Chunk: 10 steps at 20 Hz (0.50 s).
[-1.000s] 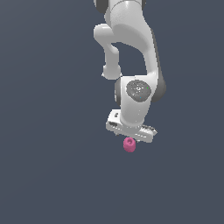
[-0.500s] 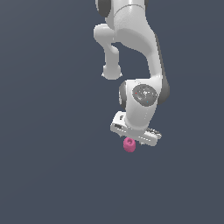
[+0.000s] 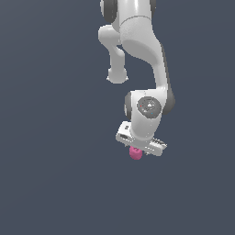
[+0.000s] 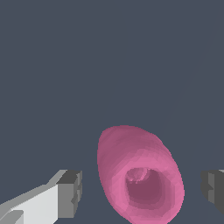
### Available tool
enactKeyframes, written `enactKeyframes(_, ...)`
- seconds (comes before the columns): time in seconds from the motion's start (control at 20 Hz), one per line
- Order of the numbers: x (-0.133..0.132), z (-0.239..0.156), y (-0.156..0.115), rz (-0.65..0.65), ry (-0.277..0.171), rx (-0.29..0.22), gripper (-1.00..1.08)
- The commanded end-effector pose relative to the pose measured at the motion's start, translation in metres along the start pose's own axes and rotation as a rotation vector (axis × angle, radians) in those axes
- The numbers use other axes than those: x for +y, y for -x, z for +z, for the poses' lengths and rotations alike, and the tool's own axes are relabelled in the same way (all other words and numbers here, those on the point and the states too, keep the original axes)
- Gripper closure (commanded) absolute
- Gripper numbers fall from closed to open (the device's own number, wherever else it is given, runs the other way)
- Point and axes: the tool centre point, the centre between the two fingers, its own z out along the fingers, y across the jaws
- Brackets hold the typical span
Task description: Pick up the object and move it to a goal position.
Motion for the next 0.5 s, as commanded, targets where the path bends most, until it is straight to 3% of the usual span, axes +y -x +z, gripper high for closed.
enactKeyframes(0.0,0.0000,0.0130,0.0006,0.001,0.000,0.000,-0.92)
enactKeyframes(0.35,-0.0007,0.0204,-0.0007,0.001,0.000,0.000,-0.92)
enactKeyframes(0.4,-0.0007,0.0204,-0.0007,0.001,0.000,0.000,1.08)
enactKeyframes(0.45,-0.0007,0.0204,-0.0007,0.001,0.000,0.000,1.08)
